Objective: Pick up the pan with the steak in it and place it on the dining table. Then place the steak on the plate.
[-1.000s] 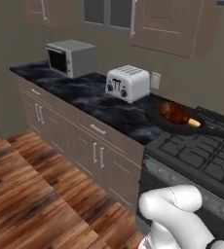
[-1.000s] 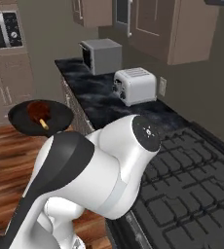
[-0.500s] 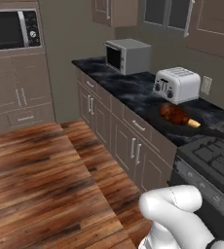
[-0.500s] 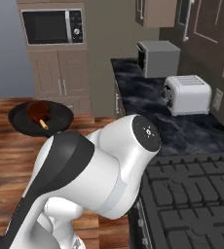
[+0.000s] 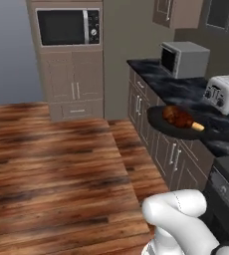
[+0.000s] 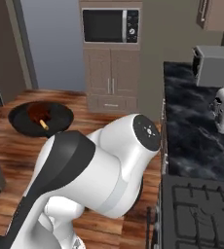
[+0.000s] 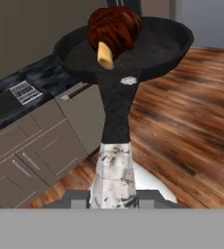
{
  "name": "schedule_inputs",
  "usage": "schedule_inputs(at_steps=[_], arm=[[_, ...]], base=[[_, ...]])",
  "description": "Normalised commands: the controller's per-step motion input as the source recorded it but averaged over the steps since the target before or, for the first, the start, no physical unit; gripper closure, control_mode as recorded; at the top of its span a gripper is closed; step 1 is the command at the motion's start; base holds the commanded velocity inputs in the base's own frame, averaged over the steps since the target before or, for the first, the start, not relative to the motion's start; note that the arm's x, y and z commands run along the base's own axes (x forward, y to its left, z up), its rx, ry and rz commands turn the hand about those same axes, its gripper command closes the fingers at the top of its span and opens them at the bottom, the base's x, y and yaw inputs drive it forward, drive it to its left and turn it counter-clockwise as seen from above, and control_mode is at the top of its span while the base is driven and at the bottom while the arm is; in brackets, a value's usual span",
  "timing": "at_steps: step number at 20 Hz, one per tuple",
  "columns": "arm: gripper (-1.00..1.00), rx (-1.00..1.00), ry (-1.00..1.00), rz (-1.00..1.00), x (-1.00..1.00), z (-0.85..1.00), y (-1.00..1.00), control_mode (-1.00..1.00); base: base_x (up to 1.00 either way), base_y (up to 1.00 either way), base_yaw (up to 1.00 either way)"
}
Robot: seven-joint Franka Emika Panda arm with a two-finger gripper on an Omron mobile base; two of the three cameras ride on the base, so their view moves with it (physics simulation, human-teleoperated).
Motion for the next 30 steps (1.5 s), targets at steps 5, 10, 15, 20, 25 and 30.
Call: schedule_inputs(at_steps=[5,10,15,20,25,30], arm=[[1.0,0.0,0.0,0.0,0.0,0.0,0.0,1.0],[1.0,0.0,0.0,0.0,0.0,0.0,0.0,1.0],[1.0,0.0,0.0,0.0,0.0,0.0,0.0,1.0],[1.0,0.0,0.0,0.0,0.0,0.0,0.0,1.0],[1.0,0.0,0.0,0.0,0.0,0.0,0.0,1.0],[1.0,0.0,0.0,0.0,0.0,0.0,0.0,1.0]], base=[[-0.05,0.0,0.44],[-0.05,0.0,0.45],[-0.04,0.0,0.46],[-0.03,0.0,0.47],[-0.03,0.0,0.47],[-0.04,0.0,0.46]])
